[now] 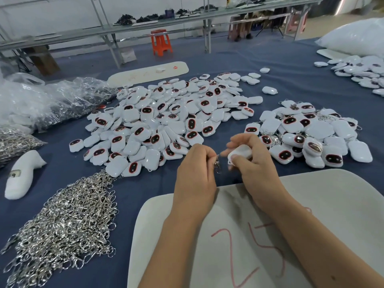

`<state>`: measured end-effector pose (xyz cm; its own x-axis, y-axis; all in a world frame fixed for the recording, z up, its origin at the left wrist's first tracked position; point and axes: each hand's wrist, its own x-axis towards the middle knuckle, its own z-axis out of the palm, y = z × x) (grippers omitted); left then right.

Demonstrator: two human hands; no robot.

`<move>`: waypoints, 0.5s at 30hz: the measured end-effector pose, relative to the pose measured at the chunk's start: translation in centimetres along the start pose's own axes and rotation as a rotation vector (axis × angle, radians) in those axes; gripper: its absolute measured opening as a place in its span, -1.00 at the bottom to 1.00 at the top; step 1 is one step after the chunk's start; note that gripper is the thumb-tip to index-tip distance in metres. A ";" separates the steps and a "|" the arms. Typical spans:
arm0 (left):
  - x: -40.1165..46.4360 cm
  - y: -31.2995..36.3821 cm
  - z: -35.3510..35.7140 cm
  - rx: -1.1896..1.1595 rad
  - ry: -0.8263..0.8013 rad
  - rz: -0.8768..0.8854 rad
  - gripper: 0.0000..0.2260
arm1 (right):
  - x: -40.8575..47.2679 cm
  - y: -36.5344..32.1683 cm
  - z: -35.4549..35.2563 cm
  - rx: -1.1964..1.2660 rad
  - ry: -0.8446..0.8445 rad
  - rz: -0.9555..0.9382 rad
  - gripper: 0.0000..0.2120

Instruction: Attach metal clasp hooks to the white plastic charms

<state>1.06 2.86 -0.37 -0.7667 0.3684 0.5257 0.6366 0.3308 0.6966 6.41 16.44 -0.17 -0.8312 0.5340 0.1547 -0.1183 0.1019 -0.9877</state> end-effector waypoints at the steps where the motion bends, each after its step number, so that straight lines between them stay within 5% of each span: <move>1: 0.0 0.0 0.0 0.020 -0.008 0.016 -0.86 | 0.1 -0.1 -0.1 0.049 0.017 0.026 -0.68; 6: -0.1 0.0 0.0 0.033 -0.068 0.048 -0.84 | 0.4 -0.4 -0.2 0.256 0.050 0.047 -0.66; 15: -0.2 0.1 0.0 -0.013 -0.218 0.076 -0.86 | 0.2 -0.3 -0.4 -0.075 0.062 -0.106 -0.73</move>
<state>1.24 2.82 -0.40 -0.6799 0.5712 0.4598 0.6894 0.2843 0.6662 6.53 16.83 0.15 -0.7807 0.5676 0.2613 -0.1608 0.2216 -0.9618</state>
